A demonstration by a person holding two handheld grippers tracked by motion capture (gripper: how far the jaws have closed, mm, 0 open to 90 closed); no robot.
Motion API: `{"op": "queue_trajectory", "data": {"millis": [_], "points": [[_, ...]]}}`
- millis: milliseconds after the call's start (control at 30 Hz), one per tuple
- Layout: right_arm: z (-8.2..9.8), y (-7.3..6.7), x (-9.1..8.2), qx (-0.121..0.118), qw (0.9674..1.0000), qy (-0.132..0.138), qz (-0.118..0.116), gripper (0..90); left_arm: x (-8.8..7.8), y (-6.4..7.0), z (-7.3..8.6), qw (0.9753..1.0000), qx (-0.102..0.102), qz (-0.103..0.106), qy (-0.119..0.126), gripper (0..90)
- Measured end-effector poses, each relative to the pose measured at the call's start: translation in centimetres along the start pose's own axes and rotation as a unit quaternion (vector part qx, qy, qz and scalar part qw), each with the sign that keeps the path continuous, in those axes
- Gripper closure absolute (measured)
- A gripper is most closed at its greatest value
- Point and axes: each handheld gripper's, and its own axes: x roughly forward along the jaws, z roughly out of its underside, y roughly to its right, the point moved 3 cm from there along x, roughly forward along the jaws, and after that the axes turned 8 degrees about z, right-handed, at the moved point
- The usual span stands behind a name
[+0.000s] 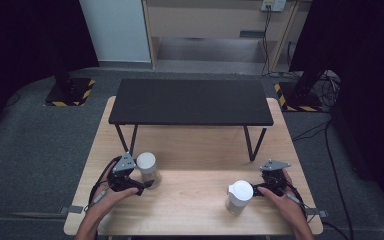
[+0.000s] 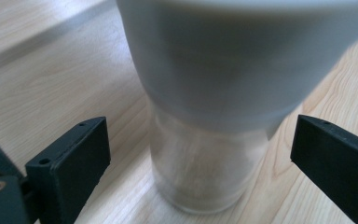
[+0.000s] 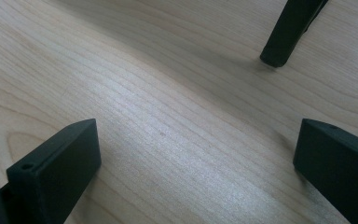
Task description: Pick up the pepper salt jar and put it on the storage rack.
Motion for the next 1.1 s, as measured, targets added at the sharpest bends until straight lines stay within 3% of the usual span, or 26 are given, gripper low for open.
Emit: {"op": "queue_trajectory", "data": {"millis": [367,600,900,1100], "points": [[0.01,-0.02,-0.01,0.000,1.0000,0.000,0.001,1.4,0.29,0.25,-0.41,0.9999,-0.001,-0.010,0.011,5.4],[0.01,-0.04,-0.01,0.000,1.0000,0.000,0.001,1.4,0.21,0.21,-0.30,0.9995,-0.003,-0.003,0.032,13.7],[0.01,-0.03,-0.01,0.000,1.0000,0.000,0.001,1.4,0.17,0.59,-0.24,0.9985,0.008,-0.004,0.053,31.6],[0.01,-0.04,-0.02,0.000,1.0000,0.000,0.001,1.4,0.17,0.76,-0.16,0.9984,0.007,-0.008,0.056,33.6]]}}
